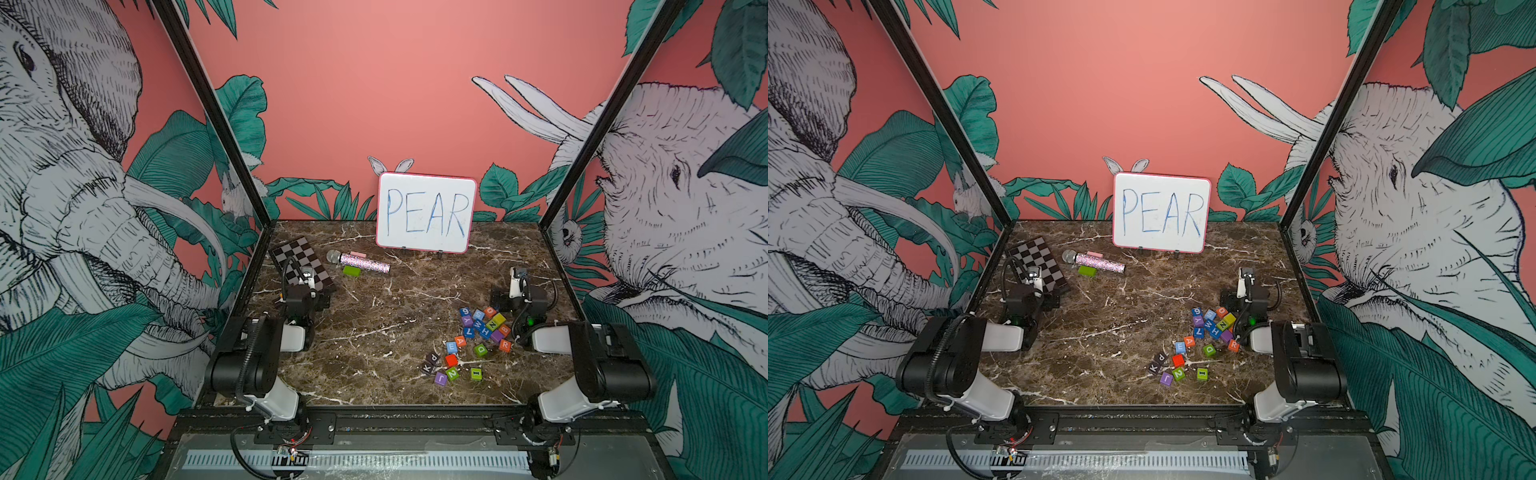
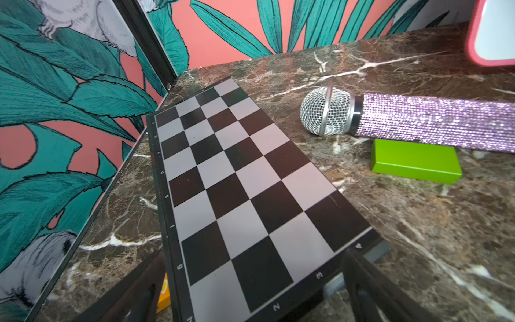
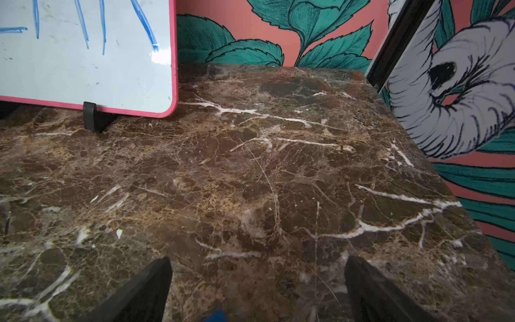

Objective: Spell the uppercase word “pear” with letter blocks
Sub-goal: Pick up the letter block from the center of the board.

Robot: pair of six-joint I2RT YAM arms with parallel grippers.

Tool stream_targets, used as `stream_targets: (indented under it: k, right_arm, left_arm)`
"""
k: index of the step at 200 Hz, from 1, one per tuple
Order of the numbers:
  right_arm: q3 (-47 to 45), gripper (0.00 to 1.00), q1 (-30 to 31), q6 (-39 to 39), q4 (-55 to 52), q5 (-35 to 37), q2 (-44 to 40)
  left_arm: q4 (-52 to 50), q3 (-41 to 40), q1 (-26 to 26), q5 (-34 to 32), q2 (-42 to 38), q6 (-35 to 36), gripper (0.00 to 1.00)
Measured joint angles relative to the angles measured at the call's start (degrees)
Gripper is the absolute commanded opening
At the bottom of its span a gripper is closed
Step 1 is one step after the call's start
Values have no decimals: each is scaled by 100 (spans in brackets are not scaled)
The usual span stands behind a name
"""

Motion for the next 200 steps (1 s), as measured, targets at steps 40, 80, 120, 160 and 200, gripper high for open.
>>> stream_targets:
  k: [40, 80, 120, 160, 200]
  right_arm:
    - [894, 99, 850, 201, -2334, 916, -1471]
    - [1919, 99, 2326, 612, -4345, 1248, -1878]
    - [2570, 99, 3781, 918, -6603, 1150, -1690]
    - [3021, 94, 4837, 1054, -7952, 1019, -1180]
    - [3108, 73, 5125, 1117, -8459, 439, -896]
  left_arm:
    - [-1368, 564, -789, -1115, -660, 22, 99]
    - [-2957, 1399, -2072, -1902, -1445, 28, 99]
    - [-4245, 1628, -2918, -1331, -2092, -732, 92]
    - [-4994, 1633, -3539, -149, -2004, -1469, 94]
    - [-5250, 1506, -3724, 555, -2000, -1939, 94]
